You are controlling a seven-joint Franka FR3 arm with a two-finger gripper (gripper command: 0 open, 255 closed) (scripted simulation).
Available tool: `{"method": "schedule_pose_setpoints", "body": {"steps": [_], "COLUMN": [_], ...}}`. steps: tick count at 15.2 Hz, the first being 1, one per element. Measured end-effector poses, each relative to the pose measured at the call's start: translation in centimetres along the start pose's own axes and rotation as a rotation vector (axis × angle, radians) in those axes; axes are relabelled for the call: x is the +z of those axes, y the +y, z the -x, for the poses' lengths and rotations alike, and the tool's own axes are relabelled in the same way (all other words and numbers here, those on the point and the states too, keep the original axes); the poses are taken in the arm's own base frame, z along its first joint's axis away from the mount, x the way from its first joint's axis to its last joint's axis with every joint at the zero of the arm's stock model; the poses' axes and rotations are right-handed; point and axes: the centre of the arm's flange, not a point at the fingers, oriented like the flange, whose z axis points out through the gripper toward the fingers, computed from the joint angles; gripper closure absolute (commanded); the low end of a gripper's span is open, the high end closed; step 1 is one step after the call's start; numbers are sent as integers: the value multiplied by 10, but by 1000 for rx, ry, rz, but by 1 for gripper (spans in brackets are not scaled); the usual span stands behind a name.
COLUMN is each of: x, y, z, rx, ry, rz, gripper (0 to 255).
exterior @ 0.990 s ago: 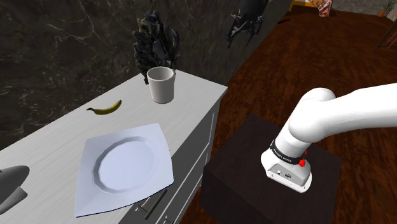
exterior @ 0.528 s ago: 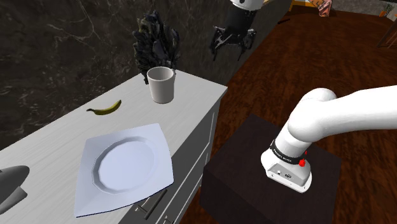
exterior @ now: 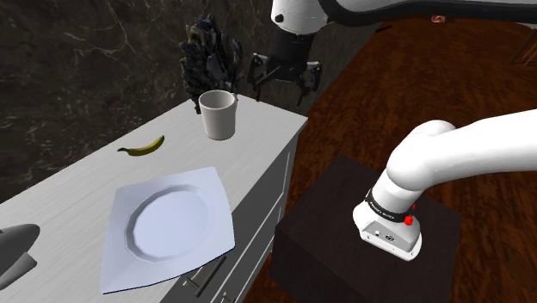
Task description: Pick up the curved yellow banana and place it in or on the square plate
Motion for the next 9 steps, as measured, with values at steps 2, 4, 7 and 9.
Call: {"method": "schedule_pose_setpoints", "body": {"steps": [2,4,7,9], "x": [5,14,22,27], "y": [-25,-48,-87,-112], "z": [13,23,42,51], "rx": [72,144,250,322], "ry": [0,-1,-1,-1], "rz": [9,18,31,41], "gripper": [0,0,0,0]}}
